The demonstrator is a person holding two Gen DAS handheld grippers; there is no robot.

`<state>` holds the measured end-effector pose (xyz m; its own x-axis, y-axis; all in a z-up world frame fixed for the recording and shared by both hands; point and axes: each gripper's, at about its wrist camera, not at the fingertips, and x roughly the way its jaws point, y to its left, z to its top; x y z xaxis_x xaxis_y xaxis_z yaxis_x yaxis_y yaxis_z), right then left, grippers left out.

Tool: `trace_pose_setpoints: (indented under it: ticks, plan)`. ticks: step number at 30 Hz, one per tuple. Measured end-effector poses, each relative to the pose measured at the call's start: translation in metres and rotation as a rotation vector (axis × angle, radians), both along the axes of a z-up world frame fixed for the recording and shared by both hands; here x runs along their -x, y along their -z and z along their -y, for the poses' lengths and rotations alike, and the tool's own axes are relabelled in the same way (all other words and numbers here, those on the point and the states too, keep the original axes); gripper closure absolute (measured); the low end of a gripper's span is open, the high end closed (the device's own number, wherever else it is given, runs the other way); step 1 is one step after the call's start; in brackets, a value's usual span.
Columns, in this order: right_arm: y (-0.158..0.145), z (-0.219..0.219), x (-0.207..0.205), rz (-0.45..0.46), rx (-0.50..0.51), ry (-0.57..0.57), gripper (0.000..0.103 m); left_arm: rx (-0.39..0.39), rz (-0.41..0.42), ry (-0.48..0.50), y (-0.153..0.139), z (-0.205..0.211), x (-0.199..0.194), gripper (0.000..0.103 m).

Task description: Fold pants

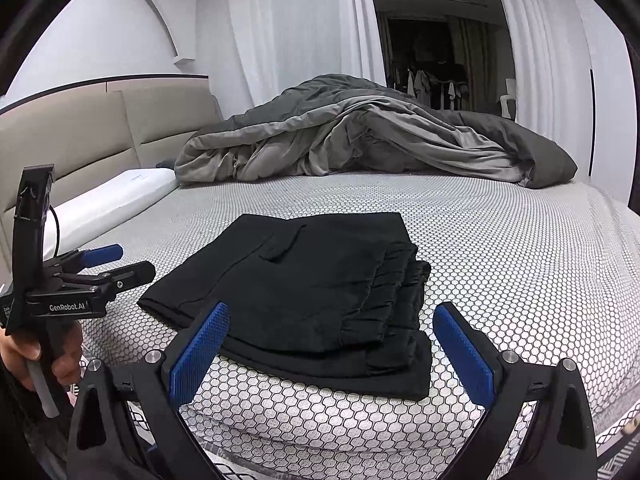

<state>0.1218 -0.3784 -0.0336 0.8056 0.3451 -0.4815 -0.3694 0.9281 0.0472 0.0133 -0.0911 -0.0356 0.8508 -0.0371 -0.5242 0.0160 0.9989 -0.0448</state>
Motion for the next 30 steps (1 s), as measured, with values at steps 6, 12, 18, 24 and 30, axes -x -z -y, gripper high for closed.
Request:
trace_pose_setpoints:
  ticks: [6, 12, 18, 24, 30]
  plan:
    - [0.0, -0.002, 0.001, 0.007, 0.005, 0.003, 0.0, -0.007, 0.0, 0.002, 0.0, -0.001, -0.002, 0.001]
    - [-0.001, -0.001, 0.003, 0.009, 0.002, 0.003, 0.0, -0.013, -0.002, 0.007, 0.002, -0.003, -0.005, 0.001]
    - [-0.001, 0.001, 0.005, 0.009, 0.005, 0.002, 0.0, -0.018, -0.001, 0.011, 0.003, -0.006, -0.006, 0.001]
    - [-0.001, 0.001, 0.004, 0.007, 0.004, 0.004, 0.0, -0.017, -0.002, 0.009, 0.003, -0.009, -0.008, 0.0]
    - [-0.001, 0.001, 0.002, 0.001, 0.005, 0.002, 0.0, -0.018, -0.004, 0.01, 0.003, -0.011, -0.009, 0.001]
